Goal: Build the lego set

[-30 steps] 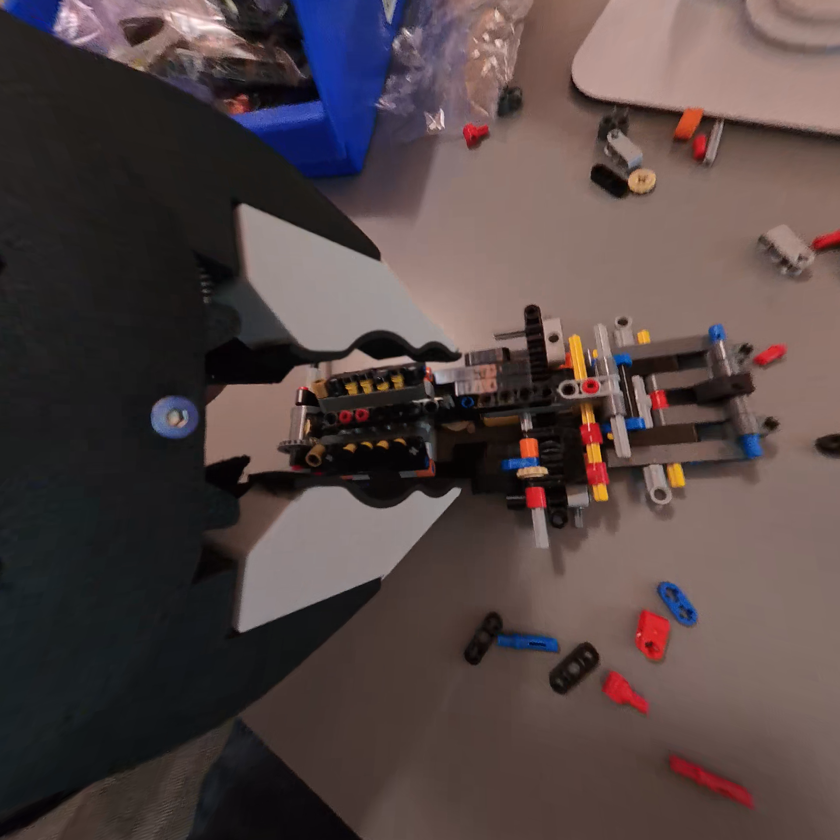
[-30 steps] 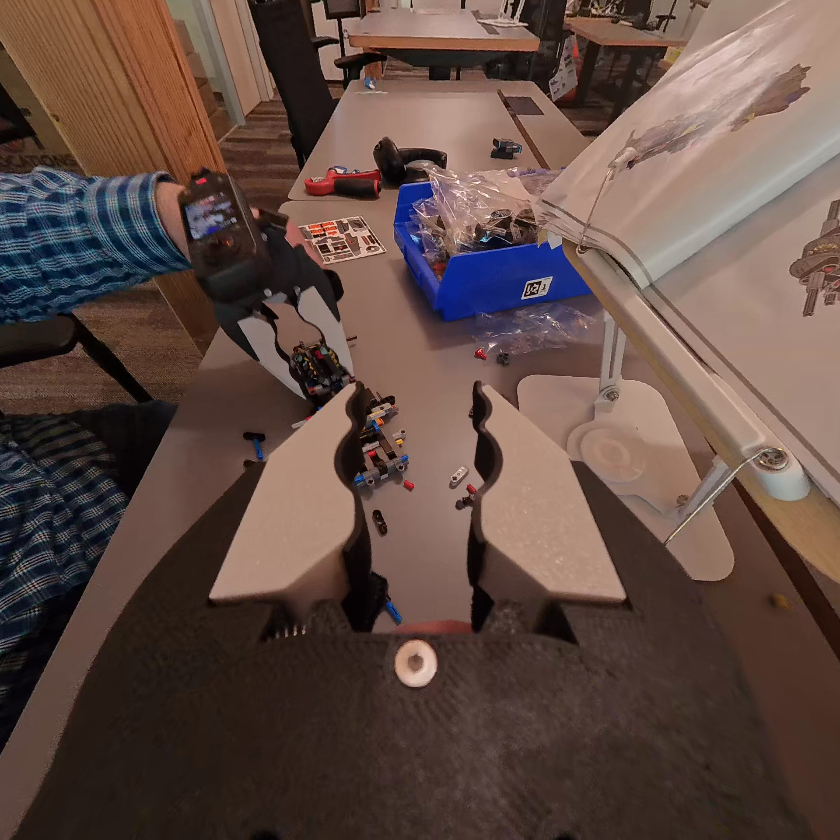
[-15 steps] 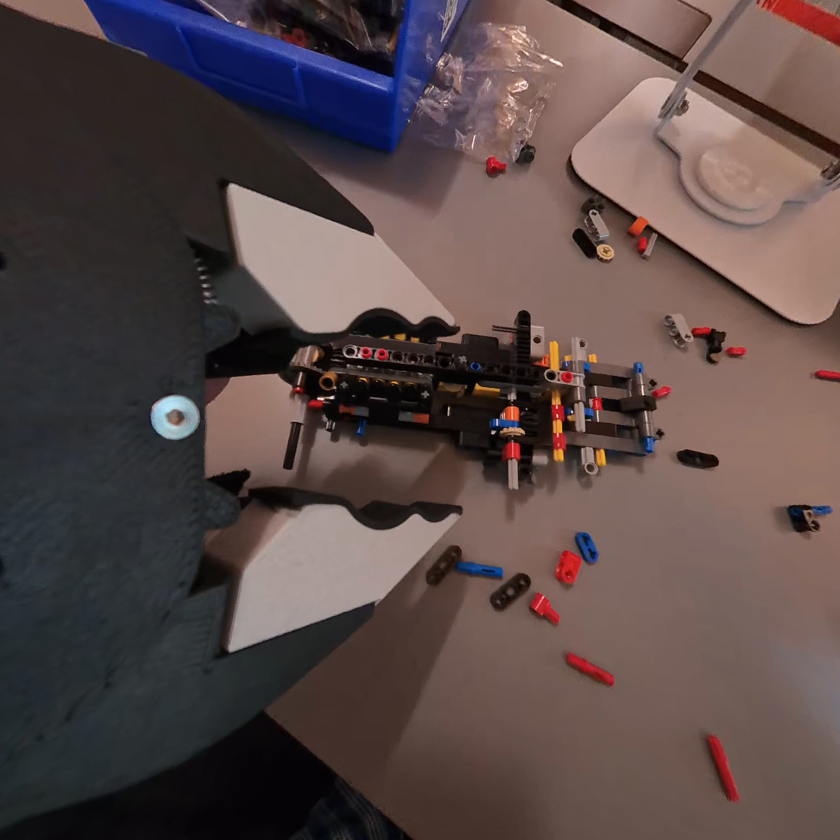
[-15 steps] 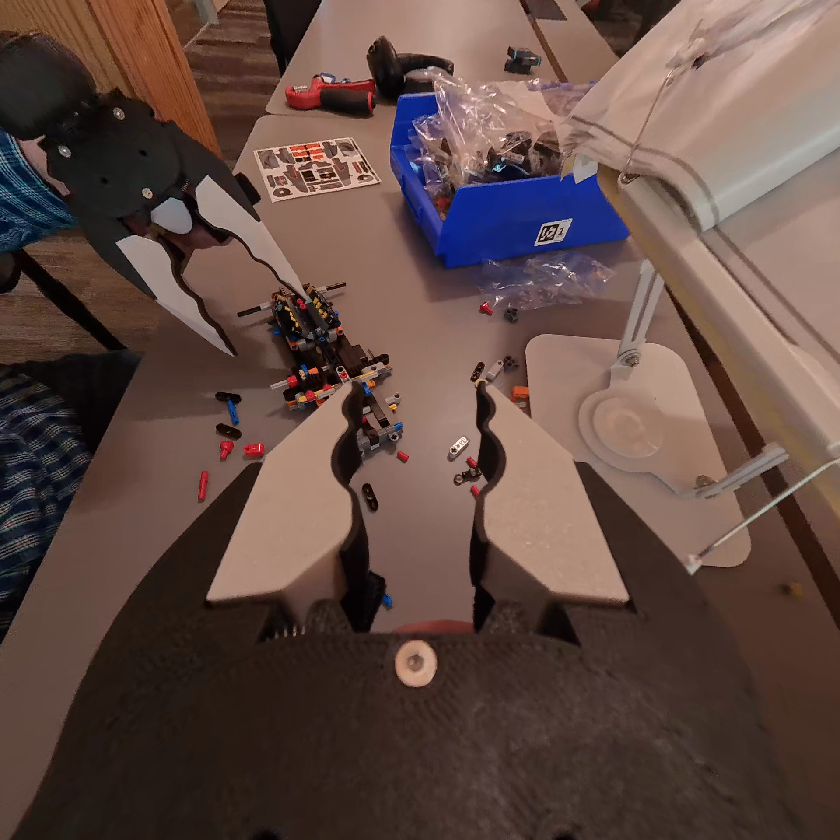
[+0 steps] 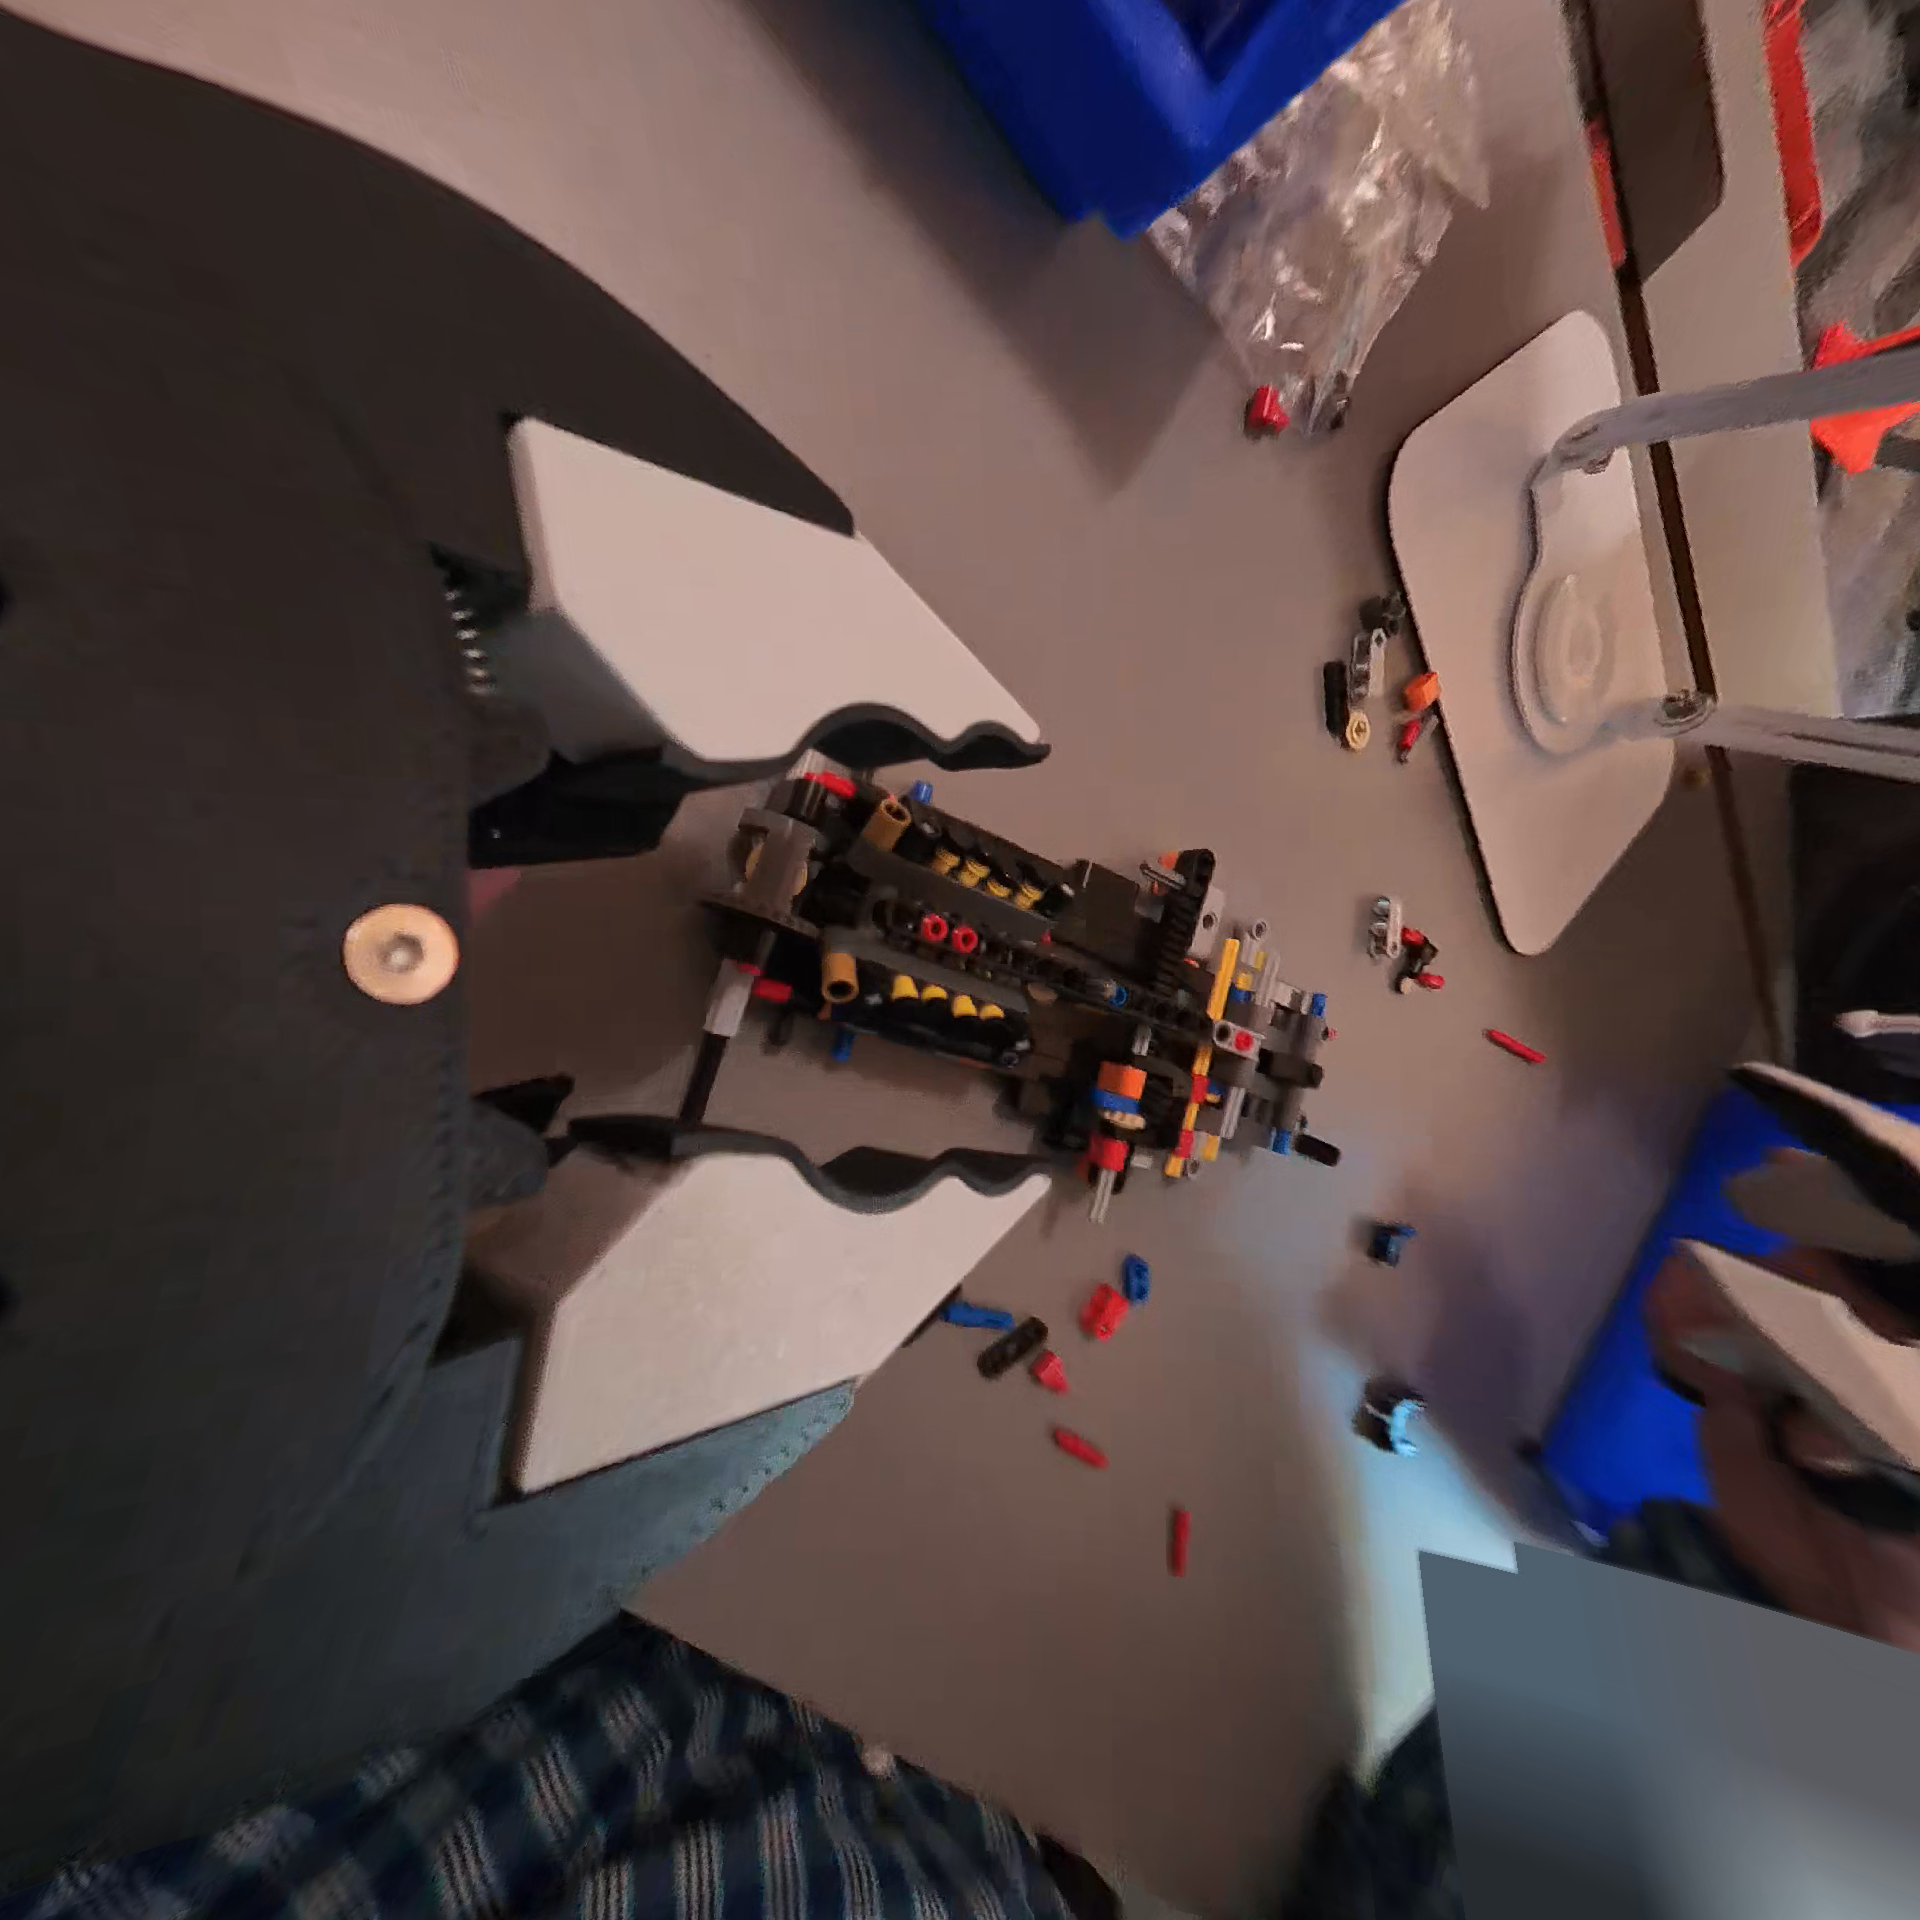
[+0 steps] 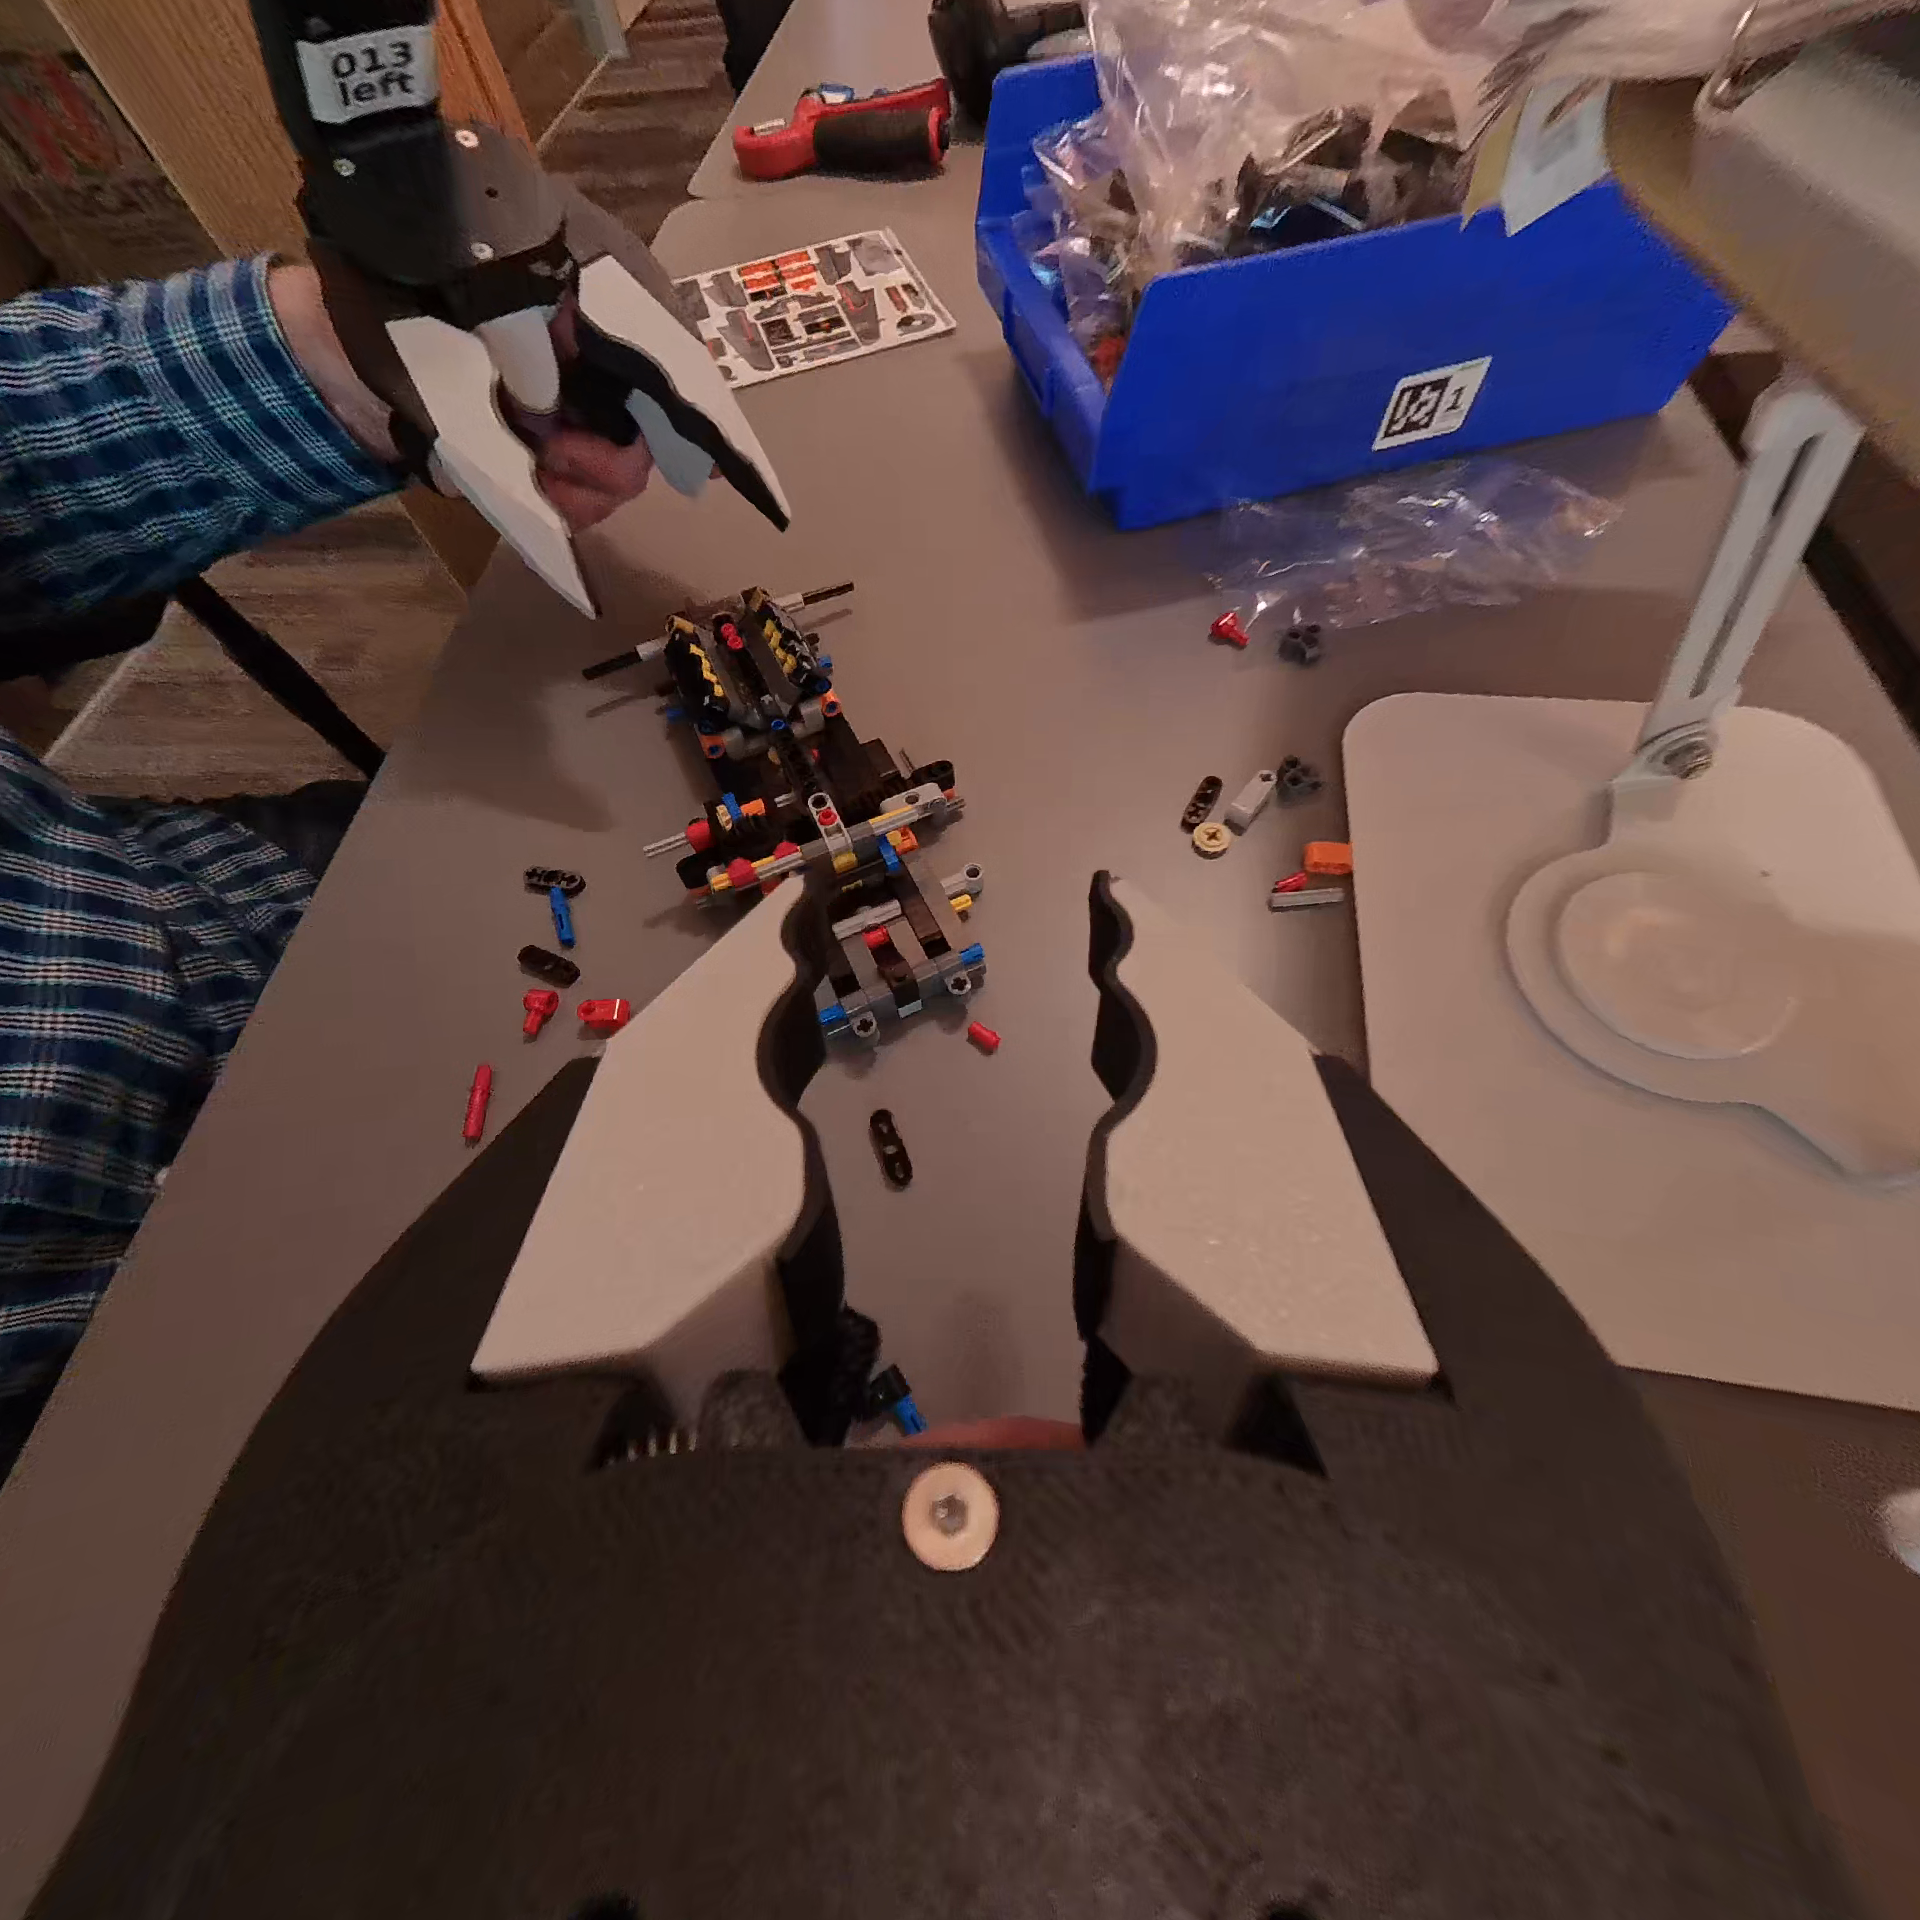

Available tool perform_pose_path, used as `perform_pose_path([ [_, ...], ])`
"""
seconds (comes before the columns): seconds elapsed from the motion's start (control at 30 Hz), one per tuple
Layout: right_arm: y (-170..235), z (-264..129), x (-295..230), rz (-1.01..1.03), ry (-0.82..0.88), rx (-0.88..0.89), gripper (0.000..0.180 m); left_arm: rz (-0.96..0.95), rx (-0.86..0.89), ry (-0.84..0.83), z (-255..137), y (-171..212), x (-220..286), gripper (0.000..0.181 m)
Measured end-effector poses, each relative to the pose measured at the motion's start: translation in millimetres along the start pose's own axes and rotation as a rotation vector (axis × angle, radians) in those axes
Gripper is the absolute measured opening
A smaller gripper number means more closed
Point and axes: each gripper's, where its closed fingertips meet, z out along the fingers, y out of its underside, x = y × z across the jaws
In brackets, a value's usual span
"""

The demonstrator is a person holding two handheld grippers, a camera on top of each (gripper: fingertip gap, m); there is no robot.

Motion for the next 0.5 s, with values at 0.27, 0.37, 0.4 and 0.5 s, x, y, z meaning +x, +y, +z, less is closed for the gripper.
perform_pose_path([
  [0.27,18,15,2,0.014,-0.017,-0.045,0.049,-0.047,0.012,-0.058,-6,10,-25,0.069],
  [0.37,20,11,15,0.028,0.049,-0.064,0.055,-0.077,0.039,-0.083,-13,6,-34,0.073],
  [0.4,20,8,20,0.034,0.086,-0.072,0.059,-0.094,0.046,-0.094,-15,5,-37,0.076],
  [0.5,15,-4,31,0.025,0.191,-0.099,0.073,-0.133,0.043,-0.196,-22,3,-55,0.084],
])
